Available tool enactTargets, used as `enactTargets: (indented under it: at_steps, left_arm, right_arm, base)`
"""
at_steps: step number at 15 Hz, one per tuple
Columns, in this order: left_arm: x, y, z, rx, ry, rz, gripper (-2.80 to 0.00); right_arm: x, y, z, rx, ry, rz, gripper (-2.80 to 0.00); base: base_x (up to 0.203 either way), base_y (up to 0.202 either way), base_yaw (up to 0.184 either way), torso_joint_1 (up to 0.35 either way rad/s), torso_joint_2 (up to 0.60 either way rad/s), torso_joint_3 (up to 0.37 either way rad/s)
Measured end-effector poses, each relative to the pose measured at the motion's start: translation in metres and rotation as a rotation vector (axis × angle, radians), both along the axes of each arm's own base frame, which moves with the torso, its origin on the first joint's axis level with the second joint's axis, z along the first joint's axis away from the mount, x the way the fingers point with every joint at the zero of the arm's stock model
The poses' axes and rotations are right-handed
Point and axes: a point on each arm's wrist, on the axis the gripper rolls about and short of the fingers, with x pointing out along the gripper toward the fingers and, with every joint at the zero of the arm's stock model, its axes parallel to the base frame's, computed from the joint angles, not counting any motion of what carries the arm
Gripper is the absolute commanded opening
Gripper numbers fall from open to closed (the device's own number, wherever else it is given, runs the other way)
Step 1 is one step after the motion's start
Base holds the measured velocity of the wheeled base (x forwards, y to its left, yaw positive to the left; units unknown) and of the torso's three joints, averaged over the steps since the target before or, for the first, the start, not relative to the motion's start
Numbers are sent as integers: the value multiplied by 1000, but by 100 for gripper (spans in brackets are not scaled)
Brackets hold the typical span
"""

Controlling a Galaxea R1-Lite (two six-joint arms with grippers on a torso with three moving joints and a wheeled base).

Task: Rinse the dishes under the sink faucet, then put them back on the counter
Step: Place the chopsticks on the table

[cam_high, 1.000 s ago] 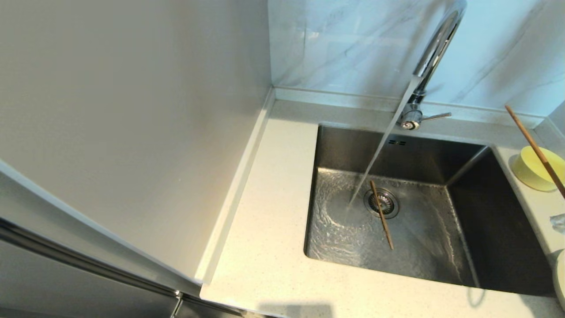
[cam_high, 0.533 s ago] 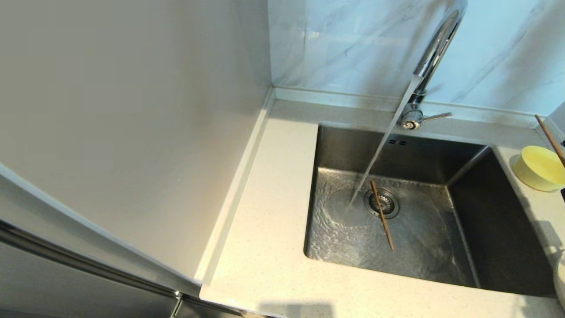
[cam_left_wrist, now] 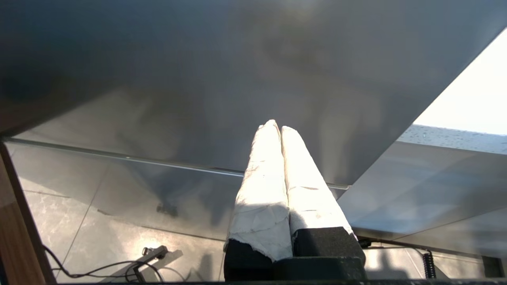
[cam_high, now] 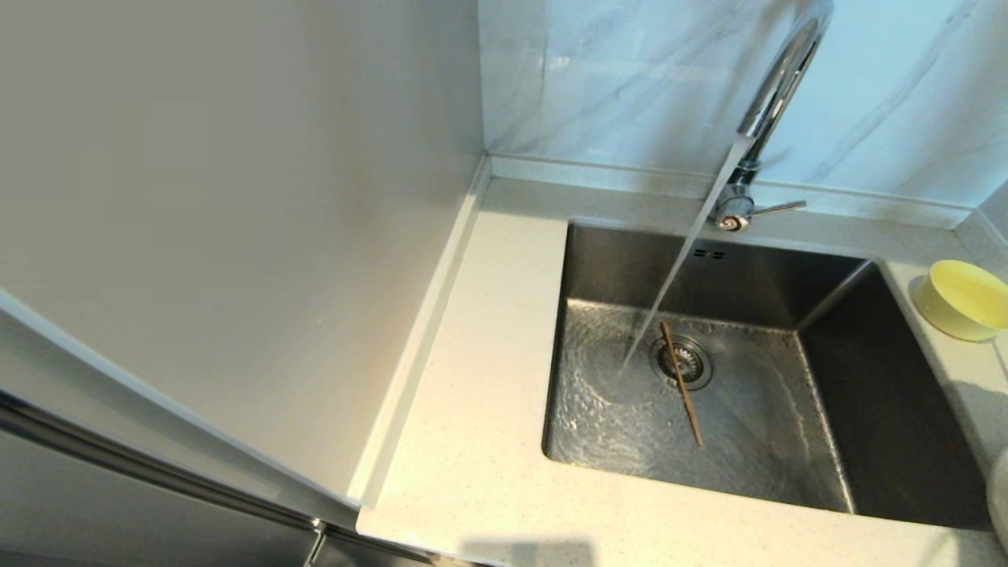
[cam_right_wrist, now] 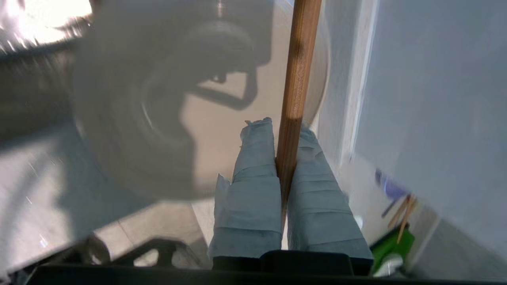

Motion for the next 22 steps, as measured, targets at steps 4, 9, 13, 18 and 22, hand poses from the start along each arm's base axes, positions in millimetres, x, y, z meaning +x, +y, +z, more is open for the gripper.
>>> enactTargets:
  at_steps: [4, 9, 13, 18, 22]
  left_arm:
    - [0, 0, 0, 0, 0, 0, -280]
    - [0, 0, 0, 0, 0, 0, -280]
    - [0, 0, 0, 0, 0, 0, -280]
    - [0, 0, 0, 0, 0, 0, -280]
    - [0, 0, 0, 0, 0, 0, -280]
  right_arm:
    - [-37, 13, -14, 76, 113, -49, -280]
    - [-67, 31, -26, 147, 174, -81, -280]
    - [-75, 34, -41, 181, 201, -104, -280]
    - [-61, 18, -59, 172, 14, -77, -280]
    - [-66, 13, -73, 152, -33, -92, -280]
  base:
    - [0, 0, 0, 0, 0, 0]
    - [0, 0, 0, 0, 0, 0]
    - [0, 0, 0, 0, 0, 0]
    - [0, 0, 0, 0, 0, 0]
    - [0, 0, 0, 0, 0, 0]
